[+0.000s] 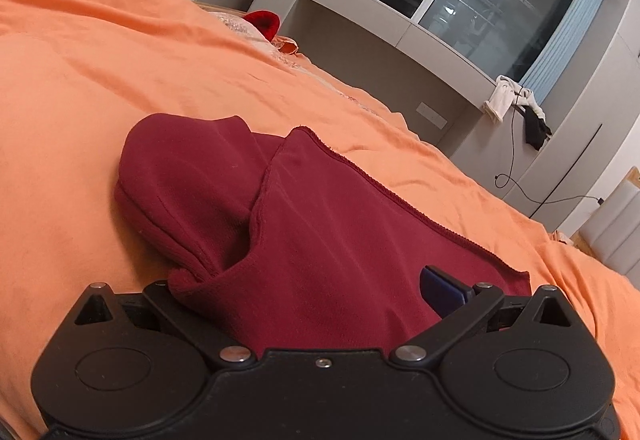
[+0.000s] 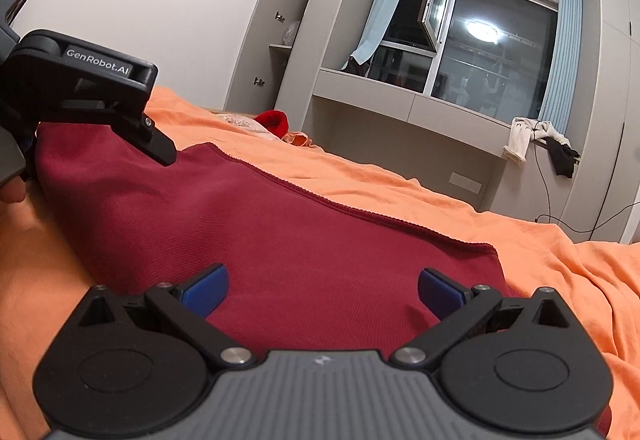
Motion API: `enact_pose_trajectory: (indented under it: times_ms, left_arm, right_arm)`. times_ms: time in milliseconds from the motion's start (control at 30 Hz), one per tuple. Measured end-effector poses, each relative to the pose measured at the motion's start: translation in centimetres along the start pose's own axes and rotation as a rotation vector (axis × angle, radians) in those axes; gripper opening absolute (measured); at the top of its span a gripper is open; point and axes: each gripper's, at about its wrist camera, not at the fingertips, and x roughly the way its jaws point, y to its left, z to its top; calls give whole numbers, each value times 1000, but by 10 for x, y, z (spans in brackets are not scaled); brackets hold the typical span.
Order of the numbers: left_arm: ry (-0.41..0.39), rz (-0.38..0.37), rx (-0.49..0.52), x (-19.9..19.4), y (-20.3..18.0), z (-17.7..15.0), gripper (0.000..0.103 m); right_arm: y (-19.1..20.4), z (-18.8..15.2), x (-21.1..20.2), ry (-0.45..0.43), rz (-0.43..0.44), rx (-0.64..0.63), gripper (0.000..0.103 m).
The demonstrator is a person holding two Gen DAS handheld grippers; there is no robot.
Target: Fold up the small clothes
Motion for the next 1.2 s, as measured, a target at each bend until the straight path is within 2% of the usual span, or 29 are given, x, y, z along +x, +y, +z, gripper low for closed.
enact_pose_trajectory:
  times_ms: [867,933,1067,1200]
  left_arm:
    - [0,14,38,1,-5,-5,102]
    - [-2,7,24,1,-3,-4,102]
    - [-20,-11,-29,-2,6,-1,102]
    - [-43,5,-71,-4,11,1,96]
  right_arm:
    - [-1,0,-1,5,5,6,103]
    - [-11,3,3,41,47,59,103]
    - [-43,3,14,126,153,251,103]
    - [-44,3,14,121,139,236,103]
